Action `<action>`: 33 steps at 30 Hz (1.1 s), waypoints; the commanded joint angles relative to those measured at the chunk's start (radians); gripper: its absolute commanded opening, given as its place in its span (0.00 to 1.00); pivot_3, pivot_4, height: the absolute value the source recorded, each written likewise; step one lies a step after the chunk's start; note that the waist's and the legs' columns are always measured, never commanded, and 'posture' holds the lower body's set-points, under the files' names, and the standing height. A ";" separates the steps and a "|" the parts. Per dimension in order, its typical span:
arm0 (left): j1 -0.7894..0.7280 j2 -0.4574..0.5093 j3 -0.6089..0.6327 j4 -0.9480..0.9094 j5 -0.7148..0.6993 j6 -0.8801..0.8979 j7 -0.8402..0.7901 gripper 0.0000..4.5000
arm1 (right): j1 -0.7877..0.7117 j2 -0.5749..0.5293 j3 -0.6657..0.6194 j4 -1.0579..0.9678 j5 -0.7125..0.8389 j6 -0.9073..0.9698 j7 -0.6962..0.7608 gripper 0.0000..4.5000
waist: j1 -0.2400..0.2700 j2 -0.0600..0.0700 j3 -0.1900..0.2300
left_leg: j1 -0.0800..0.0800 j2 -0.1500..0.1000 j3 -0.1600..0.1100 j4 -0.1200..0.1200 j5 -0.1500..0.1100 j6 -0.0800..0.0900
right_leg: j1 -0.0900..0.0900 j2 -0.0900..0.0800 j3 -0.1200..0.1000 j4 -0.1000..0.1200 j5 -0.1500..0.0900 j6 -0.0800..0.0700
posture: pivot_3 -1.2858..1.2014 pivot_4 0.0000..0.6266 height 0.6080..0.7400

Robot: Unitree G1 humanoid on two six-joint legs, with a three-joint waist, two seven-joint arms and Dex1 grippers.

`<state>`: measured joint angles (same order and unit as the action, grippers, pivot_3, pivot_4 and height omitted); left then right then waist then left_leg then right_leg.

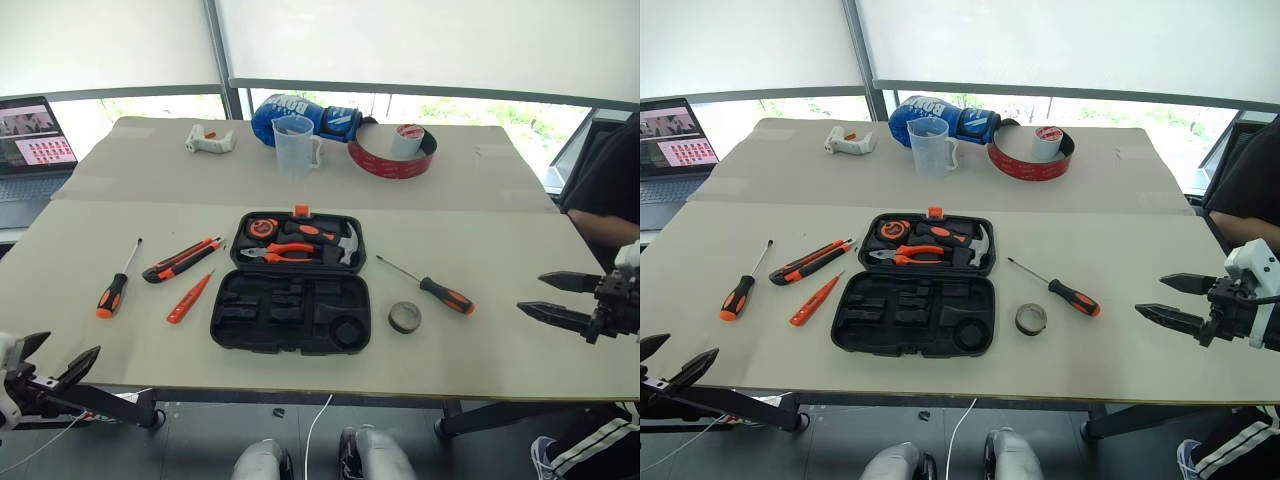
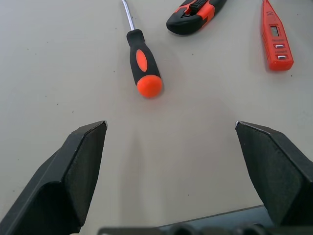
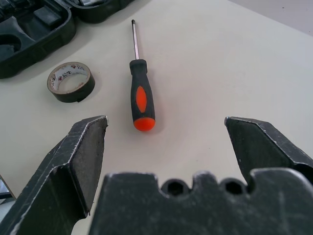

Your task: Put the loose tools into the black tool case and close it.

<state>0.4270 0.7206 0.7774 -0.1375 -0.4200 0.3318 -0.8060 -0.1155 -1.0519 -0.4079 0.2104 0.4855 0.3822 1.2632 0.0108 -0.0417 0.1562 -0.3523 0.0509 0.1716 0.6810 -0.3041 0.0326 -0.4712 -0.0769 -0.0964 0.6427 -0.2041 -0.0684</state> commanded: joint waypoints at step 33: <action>-0.765 0.208 -0.517 0.577 0.168 0.378 0.151 0.74 | -0.420 0.182 0.360 -0.605 0.171 0.163 -0.073 1.00 | 0.002 -0.003 0.001 | -0.001 -0.002 -0.002 0.002 0.009 -0.006 | 0.000 -0.001 -0.005 0.004 0.004 -0.006 | 0.52 0.24 0.80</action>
<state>-0.3433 0.9167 0.2816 0.3989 -0.2907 0.7192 -0.6592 -0.5244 -0.8704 -0.0289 -0.3656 0.6499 0.5603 1.1941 0.0126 -0.0451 0.1573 -0.3537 0.0491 0.1692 0.6833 -0.2948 0.0262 -0.4713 -0.0781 -0.1010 0.6468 -0.2003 -0.0745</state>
